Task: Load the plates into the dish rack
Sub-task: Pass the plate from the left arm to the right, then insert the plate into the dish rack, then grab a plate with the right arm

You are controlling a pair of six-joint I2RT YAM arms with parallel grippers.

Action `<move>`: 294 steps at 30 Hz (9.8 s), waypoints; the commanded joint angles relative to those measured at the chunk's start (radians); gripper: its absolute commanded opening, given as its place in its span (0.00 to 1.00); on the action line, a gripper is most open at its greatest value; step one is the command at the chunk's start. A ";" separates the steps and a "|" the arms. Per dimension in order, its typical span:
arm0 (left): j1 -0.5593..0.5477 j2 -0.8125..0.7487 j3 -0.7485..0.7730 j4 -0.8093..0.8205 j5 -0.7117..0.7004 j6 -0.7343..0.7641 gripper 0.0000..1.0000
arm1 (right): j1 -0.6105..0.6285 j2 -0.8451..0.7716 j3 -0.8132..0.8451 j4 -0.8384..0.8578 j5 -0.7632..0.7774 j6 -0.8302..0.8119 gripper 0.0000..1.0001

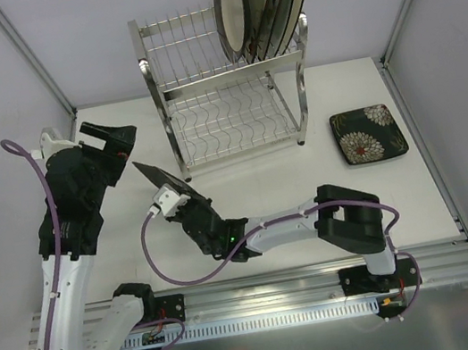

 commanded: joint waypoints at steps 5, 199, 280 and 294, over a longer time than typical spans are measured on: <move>-0.010 -0.010 0.045 0.065 0.062 0.108 0.96 | 0.004 -0.421 -0.085 -0.077 0.067 0.127 0.01; -0.018 -0.134 -0.563 0.130 0.067 0.751 0.99 | -1.384 -0.227 -0.064 -1.071 -0.869 0.733 0.65; -0.067 -0.137 -0.561 0.118 0.161 0.722 0.99 | -0.513 -0.432 -0.066 -1.390 -0.847 0.821 0.61; -0.067 -0.125 -0.587 0.136 0.159 0.748 0.99 | -0.494 -0.547 -0.256 -1.415 -0.884 0.669 0.65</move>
